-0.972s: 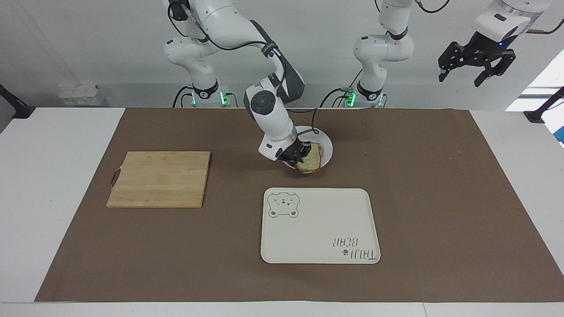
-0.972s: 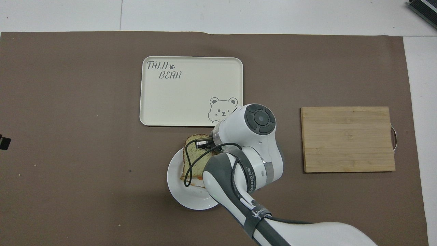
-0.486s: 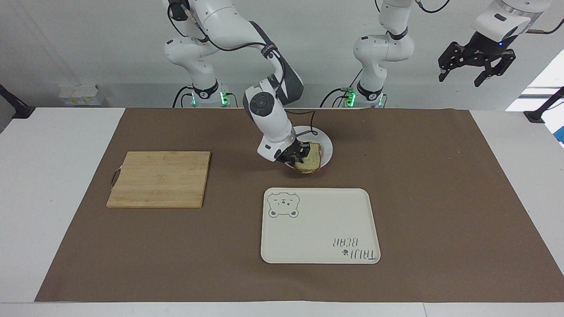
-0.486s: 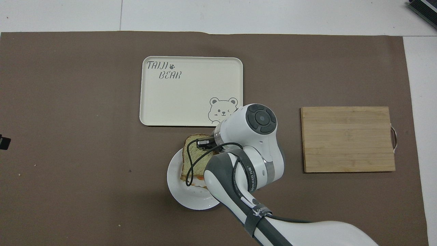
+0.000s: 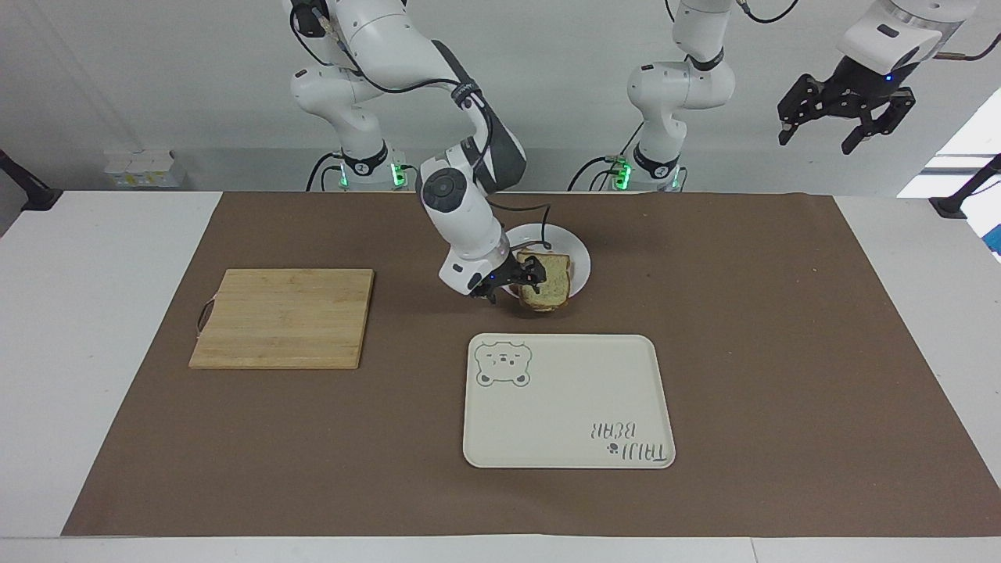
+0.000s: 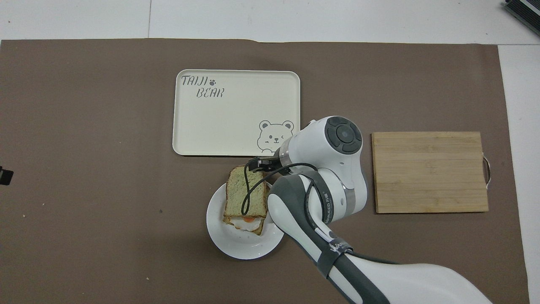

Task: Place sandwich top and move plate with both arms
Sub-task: 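Lower the bread onto the egg and open the right gripper, then withdraw the right gripper while the left gripper reaches toward the plate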

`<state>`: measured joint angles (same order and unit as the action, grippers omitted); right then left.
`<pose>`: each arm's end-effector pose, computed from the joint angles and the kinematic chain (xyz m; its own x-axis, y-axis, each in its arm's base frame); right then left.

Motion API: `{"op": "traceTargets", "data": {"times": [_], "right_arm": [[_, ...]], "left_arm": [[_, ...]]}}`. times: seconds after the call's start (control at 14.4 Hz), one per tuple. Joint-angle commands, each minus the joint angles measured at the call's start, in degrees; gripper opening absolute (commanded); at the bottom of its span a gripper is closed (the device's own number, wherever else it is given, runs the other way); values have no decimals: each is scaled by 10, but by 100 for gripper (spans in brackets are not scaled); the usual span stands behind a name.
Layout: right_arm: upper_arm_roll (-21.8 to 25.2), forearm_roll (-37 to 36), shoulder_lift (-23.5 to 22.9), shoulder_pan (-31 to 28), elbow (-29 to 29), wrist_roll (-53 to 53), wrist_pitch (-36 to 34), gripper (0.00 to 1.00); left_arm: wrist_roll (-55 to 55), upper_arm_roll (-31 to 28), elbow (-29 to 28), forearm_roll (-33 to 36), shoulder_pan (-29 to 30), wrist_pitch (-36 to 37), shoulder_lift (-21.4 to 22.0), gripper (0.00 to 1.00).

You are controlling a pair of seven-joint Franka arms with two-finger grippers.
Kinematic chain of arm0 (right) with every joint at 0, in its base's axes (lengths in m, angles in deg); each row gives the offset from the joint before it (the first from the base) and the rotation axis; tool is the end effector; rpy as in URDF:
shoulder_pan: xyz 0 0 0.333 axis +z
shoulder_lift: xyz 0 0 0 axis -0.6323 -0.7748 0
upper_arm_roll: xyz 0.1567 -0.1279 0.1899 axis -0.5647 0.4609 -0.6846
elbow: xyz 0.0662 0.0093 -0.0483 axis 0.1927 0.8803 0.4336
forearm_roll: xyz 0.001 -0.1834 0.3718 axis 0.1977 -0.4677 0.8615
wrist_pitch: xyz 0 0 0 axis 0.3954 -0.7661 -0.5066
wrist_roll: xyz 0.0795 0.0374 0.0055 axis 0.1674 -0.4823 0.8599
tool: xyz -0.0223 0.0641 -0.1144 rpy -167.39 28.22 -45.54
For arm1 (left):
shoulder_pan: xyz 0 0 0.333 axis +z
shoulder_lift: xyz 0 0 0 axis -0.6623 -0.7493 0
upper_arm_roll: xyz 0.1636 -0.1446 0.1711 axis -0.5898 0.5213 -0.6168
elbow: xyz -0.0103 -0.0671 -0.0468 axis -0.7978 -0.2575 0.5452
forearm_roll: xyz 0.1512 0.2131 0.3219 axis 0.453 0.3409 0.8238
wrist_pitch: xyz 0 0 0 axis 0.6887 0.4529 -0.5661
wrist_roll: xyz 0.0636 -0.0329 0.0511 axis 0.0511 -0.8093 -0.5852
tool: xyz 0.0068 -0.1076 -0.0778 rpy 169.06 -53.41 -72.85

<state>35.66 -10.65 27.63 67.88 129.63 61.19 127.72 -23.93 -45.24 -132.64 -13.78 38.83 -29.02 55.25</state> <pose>0.5553 0.3358 0.2782 0.9983 0.0216 -0.0539 0.0020 -0.9406 -0.3395 0.5181 -0.0132 0.6540 0.9684 -0.2394 -0.0694 -0.2377 -0.9708 0.0318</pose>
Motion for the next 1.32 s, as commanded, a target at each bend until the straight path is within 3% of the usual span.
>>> {"op": "traceTargets", "data": {"times": [0.0,0.62,1.25], "right_arm": [[-1,1,22,-32,2,15,-3,100],[0,-196,99,-110,-11,15,-70,100],[1,-213,178,-184,-29,16,-191,100]], "left_arm": [[-5,-1,-9,6,-2,-1,10,100],[-6,-1,-9,6,-2,-1,10,100],[-10,2,-17,-29,-5,-8,11,100]]}}
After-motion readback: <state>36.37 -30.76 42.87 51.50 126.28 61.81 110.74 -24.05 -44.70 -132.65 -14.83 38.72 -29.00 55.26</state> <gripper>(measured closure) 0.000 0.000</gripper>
